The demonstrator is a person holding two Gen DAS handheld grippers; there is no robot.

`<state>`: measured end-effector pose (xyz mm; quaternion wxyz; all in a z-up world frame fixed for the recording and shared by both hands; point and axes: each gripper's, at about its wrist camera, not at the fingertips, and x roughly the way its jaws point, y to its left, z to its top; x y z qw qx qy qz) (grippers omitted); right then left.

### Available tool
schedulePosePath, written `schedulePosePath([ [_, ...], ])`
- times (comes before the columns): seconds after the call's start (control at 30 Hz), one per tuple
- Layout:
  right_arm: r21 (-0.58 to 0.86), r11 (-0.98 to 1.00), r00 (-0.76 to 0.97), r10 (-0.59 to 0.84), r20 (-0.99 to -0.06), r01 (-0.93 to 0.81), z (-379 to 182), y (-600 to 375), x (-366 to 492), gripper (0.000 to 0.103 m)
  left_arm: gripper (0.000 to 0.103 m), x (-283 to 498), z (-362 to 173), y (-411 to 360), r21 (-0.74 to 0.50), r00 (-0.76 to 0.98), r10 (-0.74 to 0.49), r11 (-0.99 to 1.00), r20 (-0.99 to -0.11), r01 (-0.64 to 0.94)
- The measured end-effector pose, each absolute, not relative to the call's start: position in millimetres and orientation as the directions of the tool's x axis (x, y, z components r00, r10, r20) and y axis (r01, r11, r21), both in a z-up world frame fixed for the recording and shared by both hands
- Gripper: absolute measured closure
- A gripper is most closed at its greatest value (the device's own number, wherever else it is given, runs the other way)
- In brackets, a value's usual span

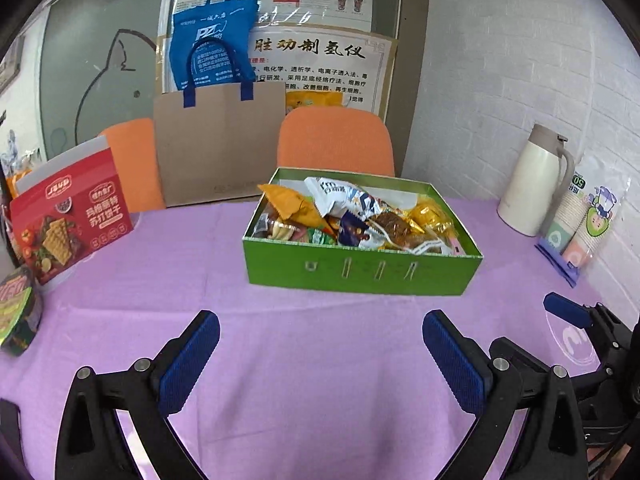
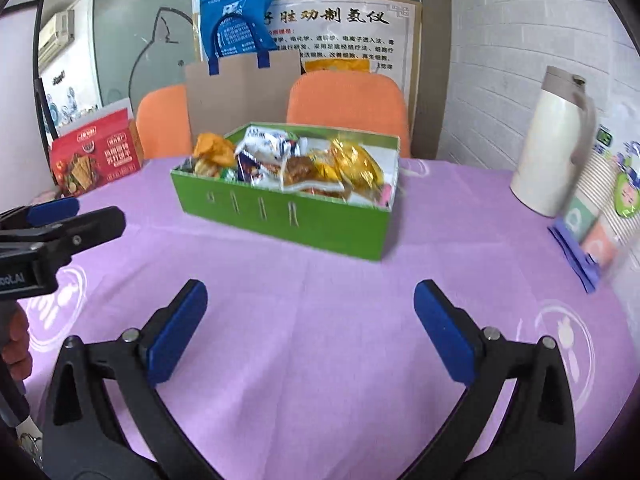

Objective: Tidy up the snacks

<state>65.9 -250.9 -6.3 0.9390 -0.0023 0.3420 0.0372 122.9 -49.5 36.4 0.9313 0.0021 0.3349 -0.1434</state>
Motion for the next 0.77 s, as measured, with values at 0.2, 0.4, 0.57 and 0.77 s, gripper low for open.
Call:
schedulePosePath([
  [0.2,0.031,0.998,0.758,0.057,-0.650,-0.049,-14.4,-248.1,43.6,0.000,0.000,87.6,19.9,-55.3,-0.020,0.724,-0.188,0.972,-0.664,0.234],
  [0.4,0.035,0.999,0.773,0.023,-0.634,0.000,-12.7,-251.3,30.0,0.000,0.000,68.2,17.0,-54.7,-0.011,0.722,-0.179,0.973,-0.668,0.231],
  [0.57,0.034,0.999,0.775,0.011,-0.631,0.013,-12.5,-252.2,24.4,0.000,0.000,57.8,19.6,-50.8,-0.023,0.727,-0.187,0.973,-0.661,0.230],
  [0.77,0.034,0.999,0.776,0.009,-0.630,0.017,-12.1,-250.1,21.7,0.000,0.000,50.9,23.1,-48.8,-0.014,0.738,-0.187,0.972,-0.649,0.233],
])
